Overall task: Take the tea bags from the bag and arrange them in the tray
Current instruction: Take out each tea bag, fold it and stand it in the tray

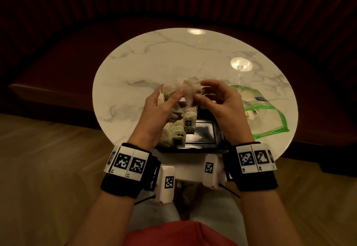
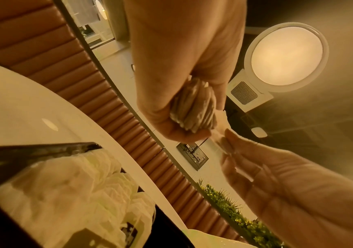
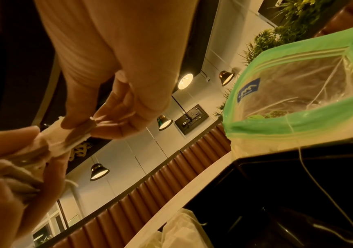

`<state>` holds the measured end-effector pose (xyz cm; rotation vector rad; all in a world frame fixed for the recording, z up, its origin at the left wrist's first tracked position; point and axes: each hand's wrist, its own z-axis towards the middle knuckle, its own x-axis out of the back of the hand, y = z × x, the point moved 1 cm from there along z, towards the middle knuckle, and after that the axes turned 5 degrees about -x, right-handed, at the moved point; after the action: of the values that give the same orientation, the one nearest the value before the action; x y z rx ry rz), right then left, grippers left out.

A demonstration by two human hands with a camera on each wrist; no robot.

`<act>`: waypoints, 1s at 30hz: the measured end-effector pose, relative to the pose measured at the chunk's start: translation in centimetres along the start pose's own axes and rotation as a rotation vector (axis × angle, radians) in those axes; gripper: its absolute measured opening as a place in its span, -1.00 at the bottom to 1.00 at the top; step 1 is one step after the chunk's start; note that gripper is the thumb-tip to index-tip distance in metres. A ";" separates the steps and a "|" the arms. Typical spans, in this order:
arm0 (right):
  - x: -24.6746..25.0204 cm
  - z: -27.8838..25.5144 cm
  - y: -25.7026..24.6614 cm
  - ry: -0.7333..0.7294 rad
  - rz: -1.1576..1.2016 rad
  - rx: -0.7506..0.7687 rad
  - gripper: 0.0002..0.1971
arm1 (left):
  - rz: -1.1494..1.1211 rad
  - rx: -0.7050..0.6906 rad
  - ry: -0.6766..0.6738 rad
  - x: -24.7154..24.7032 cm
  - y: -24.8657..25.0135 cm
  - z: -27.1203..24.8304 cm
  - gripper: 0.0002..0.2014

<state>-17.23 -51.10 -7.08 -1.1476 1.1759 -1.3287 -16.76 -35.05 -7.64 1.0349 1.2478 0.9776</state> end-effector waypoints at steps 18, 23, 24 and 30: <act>0.2 -0.5 -1.7 -0.127 -0.061 -0.013 -0.67 | -0.047 -0.012 0.033 -0.4 -0.2 -0.3 -0.95; 0.5 -0.5 -1.3 -0.097 -0.026 -0.048 -0.65 | -0.054 -0.019 0.035 -0.3 -0.1 -0.2 -0.98; 0.5 -0.4 -1.2 -0.097 -0.019 -0.059 -0.67 | -0.052 -0.025 0.039 -0.3 -0.1 -0.2 -0.98; 0.8 0.0 -0.6 -0.049 -0.232 -0.024 -0.86 | 0.104 -0.096 0.022 0.0 -0.1 -0.1 -0.95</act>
<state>-17.33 -51.82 -6.45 -1.3581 1.0493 -1.4541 -16.87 -35.03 -7.72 1.0239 1.1629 1.1205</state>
